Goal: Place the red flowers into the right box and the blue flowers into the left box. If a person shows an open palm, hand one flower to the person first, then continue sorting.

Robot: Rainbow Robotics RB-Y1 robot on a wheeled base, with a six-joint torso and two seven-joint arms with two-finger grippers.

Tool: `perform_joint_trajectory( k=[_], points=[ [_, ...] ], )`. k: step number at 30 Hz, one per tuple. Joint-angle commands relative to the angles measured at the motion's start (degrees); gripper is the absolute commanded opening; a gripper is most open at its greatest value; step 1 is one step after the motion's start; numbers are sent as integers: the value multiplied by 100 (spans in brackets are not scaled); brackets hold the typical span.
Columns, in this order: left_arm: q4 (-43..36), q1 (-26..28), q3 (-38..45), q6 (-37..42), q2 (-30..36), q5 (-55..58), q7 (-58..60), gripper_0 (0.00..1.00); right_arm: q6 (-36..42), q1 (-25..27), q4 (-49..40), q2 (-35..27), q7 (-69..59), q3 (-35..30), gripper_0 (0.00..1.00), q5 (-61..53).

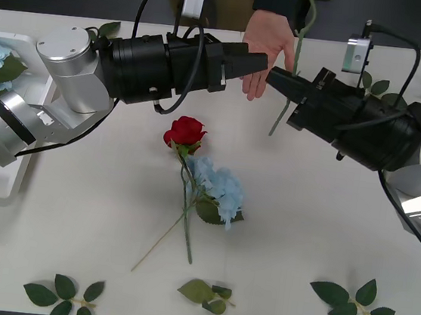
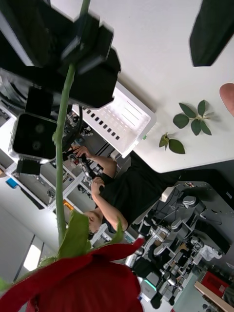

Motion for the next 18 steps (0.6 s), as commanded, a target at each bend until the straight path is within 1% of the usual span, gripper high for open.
perform_joint_trajectory(
  k=[1, 5, 10, 13, 16, 18],
  points=[
    [-53, 69, 130, -49, -51, 107, -252, 100, 15, -52, -441, -99, -418, -533, 0, 590],
    [-53, 69, 139, -49, -51, 124, -252, 100, -293, -298, -705, 95, -1174, -613, 0, 1416],
    [-53, 69, 139, -49, -51, 124, -252, 100, -609, -799, -793, 631, -2088, -604, 0, 2735],
    [-53, 69, 139, -49, -51, 133, -252, 100, -671, -1036, -784, 877, -2554, -604, 0, 3446],
    [-53, 60, 130, -49, -51, 133, -252, 100, -680, -1370, -775, 1044, -3178, -595, 0, 4194],
    [-53, 69, 130, -49, -51, 133, -252, 100, -680, -1643, -758, 1263, -3758, -630, 0, 4870]
  ],
)
